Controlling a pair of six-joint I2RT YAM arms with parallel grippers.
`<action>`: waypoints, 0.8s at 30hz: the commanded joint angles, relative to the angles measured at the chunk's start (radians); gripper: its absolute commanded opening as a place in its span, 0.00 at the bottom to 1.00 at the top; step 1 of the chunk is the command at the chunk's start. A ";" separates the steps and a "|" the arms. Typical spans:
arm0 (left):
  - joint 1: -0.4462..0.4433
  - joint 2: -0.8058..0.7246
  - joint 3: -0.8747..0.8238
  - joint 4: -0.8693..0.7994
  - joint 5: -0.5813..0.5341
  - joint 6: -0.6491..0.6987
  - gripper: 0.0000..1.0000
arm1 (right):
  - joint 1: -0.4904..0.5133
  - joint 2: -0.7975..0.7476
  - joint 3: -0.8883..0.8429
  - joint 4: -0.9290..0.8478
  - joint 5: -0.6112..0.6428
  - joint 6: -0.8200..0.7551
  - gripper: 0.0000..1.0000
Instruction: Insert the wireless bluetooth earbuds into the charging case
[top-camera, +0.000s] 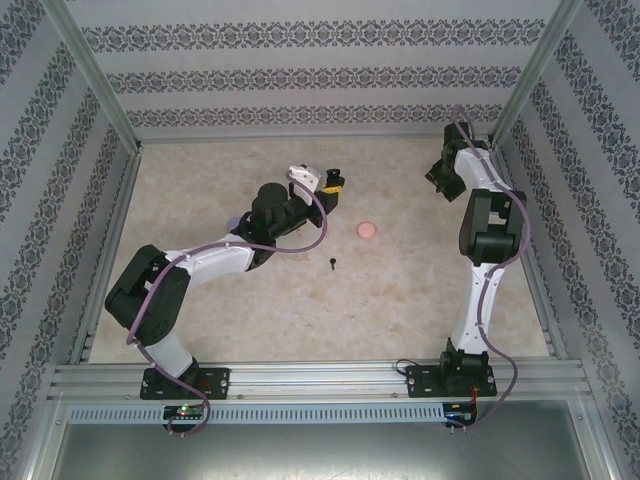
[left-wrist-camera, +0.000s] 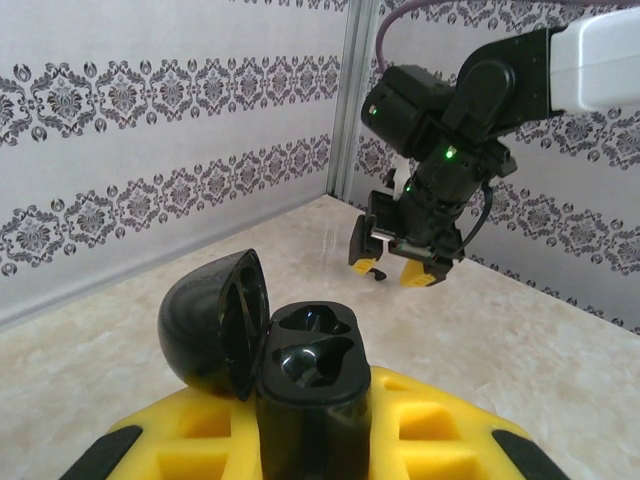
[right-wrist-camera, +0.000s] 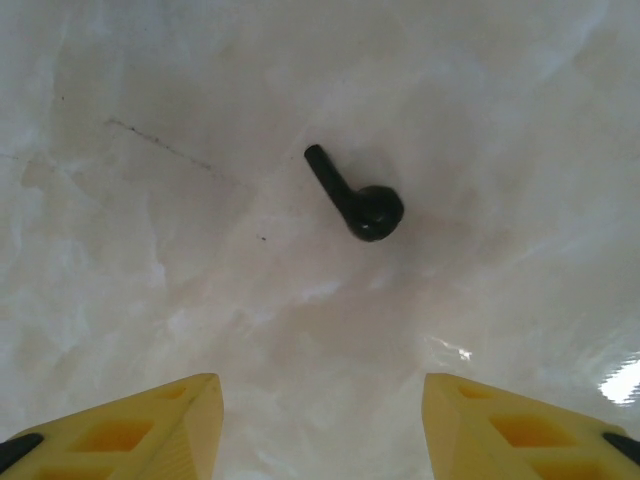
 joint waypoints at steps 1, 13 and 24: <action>0.021 0.007 0.023 0.074 0.038 -0.030 0.00 | 0.012 -0.017 0.002 0.052 0.081 0.108 0.56; 0.044 0.027 0.006 0.123 0.076 -0.066 0.00 | 0.018 0.095 0.168 -0.063 0.260 0.127 0.56; 0.048 0.023 -0.009 0.142 0.082 -0.081 0.00 | -0.010 0.224 0.290 -0.133 0.249 0.093 0.56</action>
